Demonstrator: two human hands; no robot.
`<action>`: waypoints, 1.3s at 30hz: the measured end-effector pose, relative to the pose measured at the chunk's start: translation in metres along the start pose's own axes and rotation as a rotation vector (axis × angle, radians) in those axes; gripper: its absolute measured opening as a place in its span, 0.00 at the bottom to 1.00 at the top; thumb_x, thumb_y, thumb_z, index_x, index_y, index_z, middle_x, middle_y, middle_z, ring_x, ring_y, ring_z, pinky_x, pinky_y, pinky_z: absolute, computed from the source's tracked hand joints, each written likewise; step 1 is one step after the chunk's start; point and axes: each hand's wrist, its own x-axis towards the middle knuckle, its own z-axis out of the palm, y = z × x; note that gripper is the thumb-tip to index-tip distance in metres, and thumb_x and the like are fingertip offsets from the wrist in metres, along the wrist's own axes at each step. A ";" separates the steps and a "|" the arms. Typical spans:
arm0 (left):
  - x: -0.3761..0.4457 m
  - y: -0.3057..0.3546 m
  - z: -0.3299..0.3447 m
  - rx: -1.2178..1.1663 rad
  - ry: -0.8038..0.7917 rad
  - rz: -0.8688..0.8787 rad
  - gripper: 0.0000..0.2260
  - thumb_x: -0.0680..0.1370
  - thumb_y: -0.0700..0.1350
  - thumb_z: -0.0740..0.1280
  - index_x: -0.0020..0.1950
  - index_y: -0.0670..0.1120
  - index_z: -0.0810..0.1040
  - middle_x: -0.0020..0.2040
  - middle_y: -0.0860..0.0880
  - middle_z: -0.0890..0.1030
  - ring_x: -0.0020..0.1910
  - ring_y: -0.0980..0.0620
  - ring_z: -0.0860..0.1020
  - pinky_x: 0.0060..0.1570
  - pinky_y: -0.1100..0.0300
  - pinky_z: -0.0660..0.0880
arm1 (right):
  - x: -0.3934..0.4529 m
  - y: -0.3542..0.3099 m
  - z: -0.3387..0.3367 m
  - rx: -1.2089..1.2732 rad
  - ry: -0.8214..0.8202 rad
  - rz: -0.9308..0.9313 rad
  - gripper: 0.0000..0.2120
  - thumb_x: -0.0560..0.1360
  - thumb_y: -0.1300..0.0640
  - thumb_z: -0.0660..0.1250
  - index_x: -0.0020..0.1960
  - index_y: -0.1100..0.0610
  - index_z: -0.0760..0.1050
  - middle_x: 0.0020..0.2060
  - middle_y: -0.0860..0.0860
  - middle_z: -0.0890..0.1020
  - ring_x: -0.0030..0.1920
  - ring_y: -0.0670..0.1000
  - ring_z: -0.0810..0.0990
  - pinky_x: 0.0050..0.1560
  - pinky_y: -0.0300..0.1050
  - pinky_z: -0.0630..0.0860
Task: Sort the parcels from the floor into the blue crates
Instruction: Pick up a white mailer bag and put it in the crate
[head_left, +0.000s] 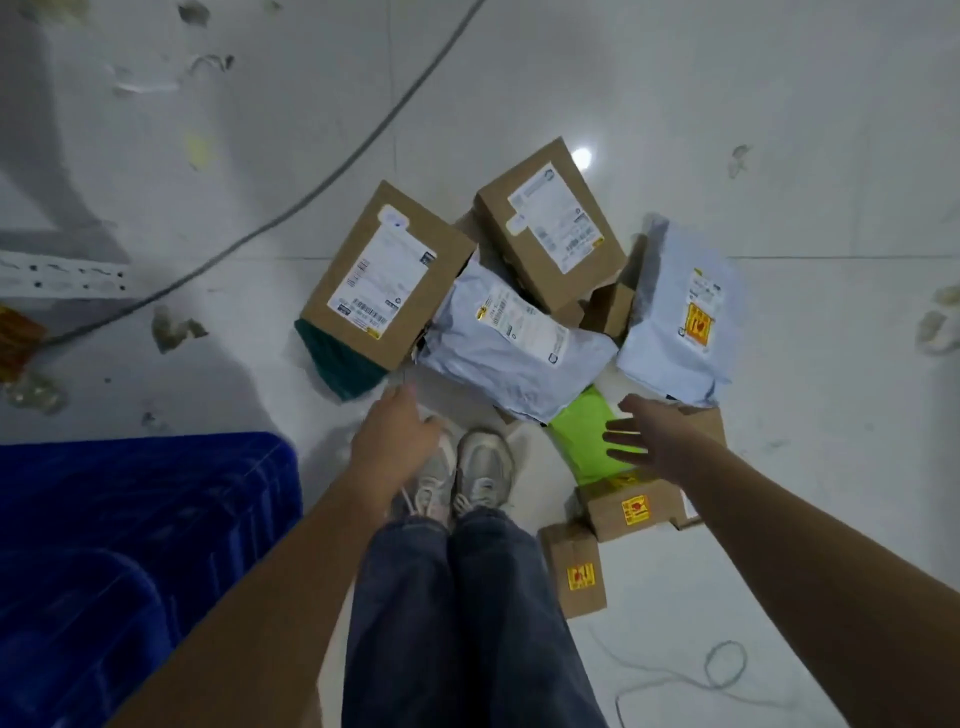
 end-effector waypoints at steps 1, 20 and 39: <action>0.018 0.008 -0.001 -0.010 0.022 0.062 0.23 0.76 0.47 0.60 0.71 0.45 0.65 0.67 0.42 0.69 0.66 0.41 0.69 0.64 0.45 0.69 | 0.011 -0.003 0.001 0.023 -0.002 0.001 0.18 0.80 0.56 0.57 0.68 0.62 0.65 0.54 0.60 0.74 0.52 0.58 0.75 0.49 0.53 0.75; 0.121 0.065 0.023 -0.452 0.147 -0.009 0.40 0.61 0.58 0.62 0.72 0.46 0.64 0.68 0.49 0.72 0.65 0.46 0.72 0.65 0.47 0.69 | 0.104 -0.025 0.064 0.417 -0.136 0.057 0.35 0.75 0.31 0.47 0.74 0.50 0.61 0.72 0.54 0.66 0.70 0.60 0.67 0.64 0.69 0.65; 0.058 0.055 0.043 -1.160 0.004 -0.223 0.12 0.75 0.53 0.68 0.58 0.52 0.75 0.53 0.50 0.82 0.49 0.52 0.81 0.44 0.54 0.80 | 0.059 0.053 0.042 1.073 -0.038 -0.087 0.18 0.73 0.44 0.64 0.56 0.55 0.76 0.55 0.50 0.81 0.58 0.51 0.78 0.63 0.49 0.72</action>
